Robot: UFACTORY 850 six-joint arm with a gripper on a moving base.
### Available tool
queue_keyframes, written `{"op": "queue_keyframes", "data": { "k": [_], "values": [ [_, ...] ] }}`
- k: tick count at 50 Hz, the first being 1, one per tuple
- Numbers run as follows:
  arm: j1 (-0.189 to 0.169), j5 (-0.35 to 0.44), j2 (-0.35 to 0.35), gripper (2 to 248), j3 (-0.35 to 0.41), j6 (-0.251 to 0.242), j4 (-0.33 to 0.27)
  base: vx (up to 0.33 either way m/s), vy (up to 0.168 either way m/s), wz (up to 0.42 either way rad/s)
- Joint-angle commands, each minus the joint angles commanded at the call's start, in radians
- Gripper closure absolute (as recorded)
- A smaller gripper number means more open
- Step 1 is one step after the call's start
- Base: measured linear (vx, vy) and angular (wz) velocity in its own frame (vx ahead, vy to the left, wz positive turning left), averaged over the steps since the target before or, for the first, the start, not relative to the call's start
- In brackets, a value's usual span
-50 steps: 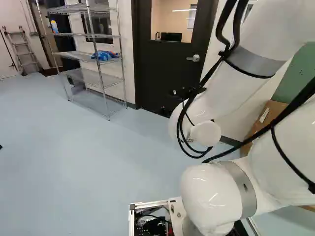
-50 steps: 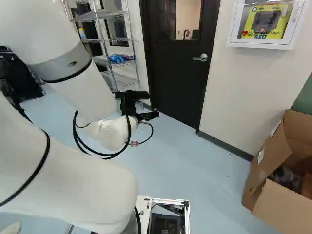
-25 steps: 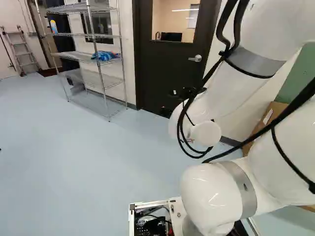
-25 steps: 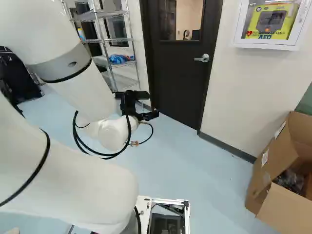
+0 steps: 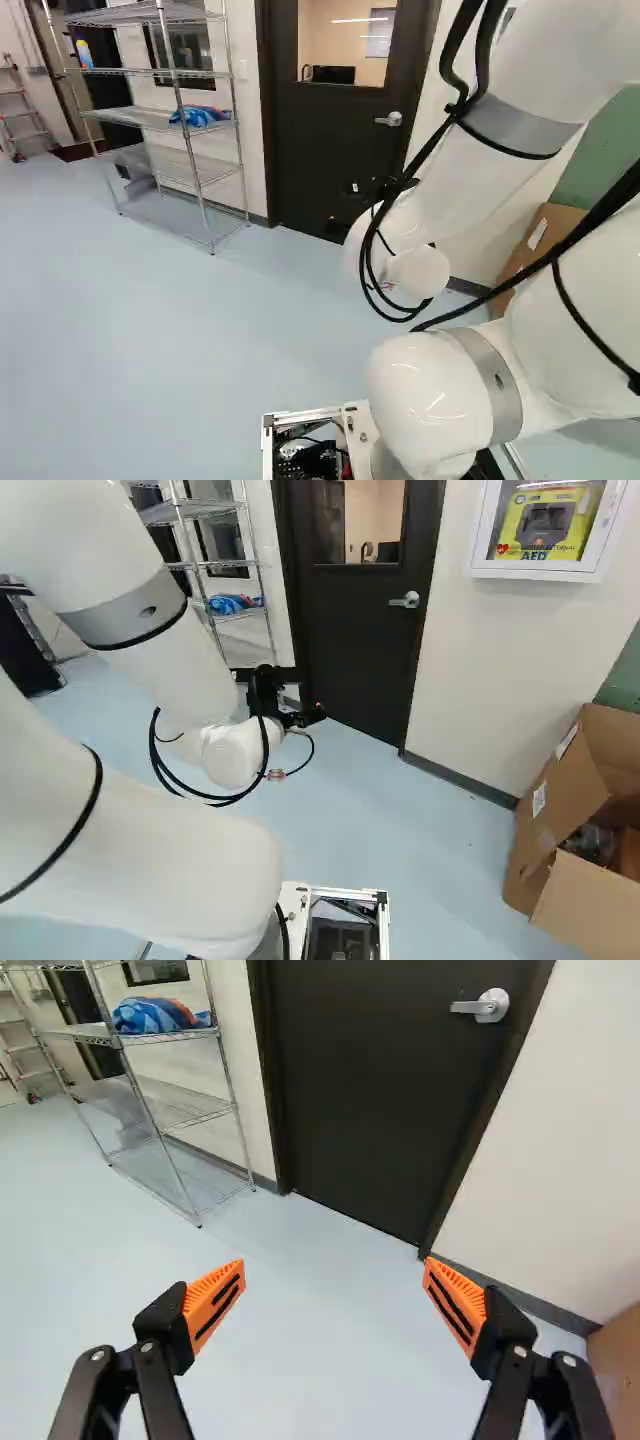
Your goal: Open the door and move inside
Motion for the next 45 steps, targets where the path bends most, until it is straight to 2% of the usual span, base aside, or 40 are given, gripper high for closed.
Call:
{"op": "queue_keyframes", "data": {
  "k": [45],
  "values": [
    [0.000, 0.000, 0.000, 3, 0.000, 0.000, 0.000, 0.084, 0.063, -0.252]
  ]
}}
